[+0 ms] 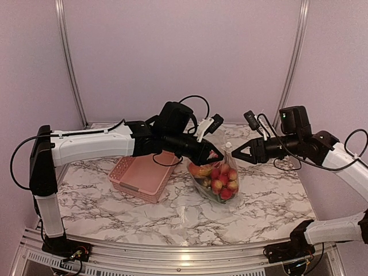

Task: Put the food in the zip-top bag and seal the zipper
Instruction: Pass from the left arm to the right

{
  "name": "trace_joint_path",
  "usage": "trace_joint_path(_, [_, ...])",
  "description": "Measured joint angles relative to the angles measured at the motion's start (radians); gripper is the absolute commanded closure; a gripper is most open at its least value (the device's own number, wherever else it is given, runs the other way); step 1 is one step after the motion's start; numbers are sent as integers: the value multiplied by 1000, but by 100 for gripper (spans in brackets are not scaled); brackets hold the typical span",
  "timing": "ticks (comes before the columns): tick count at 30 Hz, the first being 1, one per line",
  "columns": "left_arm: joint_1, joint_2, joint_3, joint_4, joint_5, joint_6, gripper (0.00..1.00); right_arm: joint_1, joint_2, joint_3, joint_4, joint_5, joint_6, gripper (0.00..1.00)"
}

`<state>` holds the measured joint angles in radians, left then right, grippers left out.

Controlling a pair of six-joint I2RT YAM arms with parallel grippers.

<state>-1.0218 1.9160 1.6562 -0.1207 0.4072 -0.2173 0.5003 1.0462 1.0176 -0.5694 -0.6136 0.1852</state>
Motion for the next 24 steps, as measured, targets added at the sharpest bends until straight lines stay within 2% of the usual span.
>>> trace_joint_path(9, [0,1,0,12,15,-11,98,0,61,0,27,22,-30,63])
trace_joint_path(24, [5,2,0,16,31,-31,97,0,85,0,105,-10,-47,86])
